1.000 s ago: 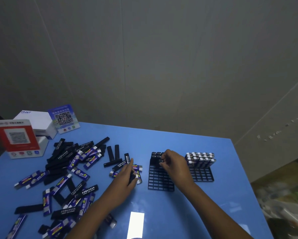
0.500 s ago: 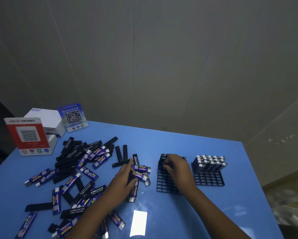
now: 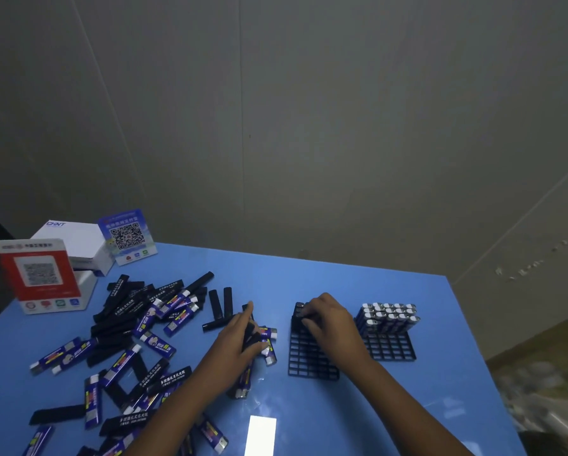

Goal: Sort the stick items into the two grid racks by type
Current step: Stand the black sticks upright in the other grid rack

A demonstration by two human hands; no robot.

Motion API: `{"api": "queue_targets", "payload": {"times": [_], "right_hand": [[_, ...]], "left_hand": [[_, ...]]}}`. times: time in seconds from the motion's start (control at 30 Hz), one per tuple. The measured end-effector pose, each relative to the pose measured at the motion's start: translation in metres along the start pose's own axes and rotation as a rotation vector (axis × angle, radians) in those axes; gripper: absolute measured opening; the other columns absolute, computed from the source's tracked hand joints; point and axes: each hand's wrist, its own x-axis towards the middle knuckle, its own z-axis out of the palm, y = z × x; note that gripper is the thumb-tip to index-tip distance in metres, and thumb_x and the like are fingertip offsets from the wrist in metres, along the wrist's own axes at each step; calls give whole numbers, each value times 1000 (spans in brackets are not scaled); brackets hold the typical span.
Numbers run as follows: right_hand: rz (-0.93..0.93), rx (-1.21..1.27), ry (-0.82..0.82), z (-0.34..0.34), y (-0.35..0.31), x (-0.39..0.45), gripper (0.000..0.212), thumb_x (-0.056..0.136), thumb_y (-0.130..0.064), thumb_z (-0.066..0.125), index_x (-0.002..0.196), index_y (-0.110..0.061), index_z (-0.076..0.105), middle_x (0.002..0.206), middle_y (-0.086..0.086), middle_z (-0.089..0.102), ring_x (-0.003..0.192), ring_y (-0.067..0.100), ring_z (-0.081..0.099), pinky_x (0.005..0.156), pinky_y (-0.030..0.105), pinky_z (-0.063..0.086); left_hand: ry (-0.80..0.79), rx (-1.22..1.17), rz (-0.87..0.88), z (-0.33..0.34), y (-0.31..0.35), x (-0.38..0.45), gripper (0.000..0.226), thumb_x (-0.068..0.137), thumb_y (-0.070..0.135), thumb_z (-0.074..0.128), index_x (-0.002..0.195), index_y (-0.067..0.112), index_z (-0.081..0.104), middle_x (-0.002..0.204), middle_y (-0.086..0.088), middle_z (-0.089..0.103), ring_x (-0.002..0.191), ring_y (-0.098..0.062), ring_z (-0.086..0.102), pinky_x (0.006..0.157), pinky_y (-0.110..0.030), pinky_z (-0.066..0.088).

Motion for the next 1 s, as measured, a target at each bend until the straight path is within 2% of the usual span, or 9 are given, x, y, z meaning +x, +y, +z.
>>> {"api": "queue_targets", "payload": {"times": [0.1,0.27,0.4,0.53,0.63,0.73,0.8,0.93,1.0], "right_hand": [[72,212,-43,-14,-15,-2,10,88,-11,70,86,-20,69,84,-9,65,73,1,61,69,12,46],[189,483,-184,-35,-31,-10,4,88,-17,74,86,-14,72,73,-6,72,71,1,66,68,13,49],[290,604,-191,-37,-28,-19,26,83,-31,81,86,-9,68,75,3,73,75,12,71,72,22,55],[358,550,-168,-33,-19,-22,35,74,-44,85,76,-18,63,70,5,70,68,13,66,71,32,54],[381,551,-176,-31,-18,-23,37,72,-45,87,79,-17,64,76,8,73,72,18,69,77,36,57],[394,603,-203,-31,-18,-25,36,71,-42,87,83,-16,65,84,12,74,85,26,73,84,37,57],[404,624,-218,-32,-18,-24,31,72,-34,86,85,-14,66,81,10,73,81,24,73,82,36,57],[409,649,-227,-35,-17,-19,20,77,-19,83,89,-14,68,72,-2,70,68,9,65,72,29,52],[400,658,-225,-39,-15,-17,19,79,-16,81,93,-14,69,75,0,72,72,11,68,76,30,56]], "left_hand": [[8,-52,26,5,16,6,82,92,28,67,154,30,13,110,29,43,101,19,43,82,-1,35],[-13,-71,85,18,39,14,93,86,26,74,155,25,12,104,11,57,100,0,55,87,-11,41],[-20,-66,119,31,49,18,97,84,26,76,156,25,11,104,7,57,99,-5,56,85,-13,44],[-18,-75,140,40,56,15,98,81,21,78,155,24,13,100,8,56,96,-1,56,83,-7,42],[-27,-67,142,42,57,12,100,81,20,79,156,24,13,98,9,56,93,0,56,84,-10,43],[-26,-65,139,42,58,9,100,81,20,79,155,26,12,98,10,55,94,5,55,84,-7,42],[-20,-60,134,40,57,9,100,81,21,79,155,25,12,98,7,55,94,3,54,83,-7,41],[-9,-72,91,34,49,10,105,79,26,81,155,26,9,101,3,56,95,-12,57,89,-23,48],[-1,-74,76,31,46,8,105,79,24,81,155,25,8,101,1,55,89,-16,56,82,-19,49]]}}
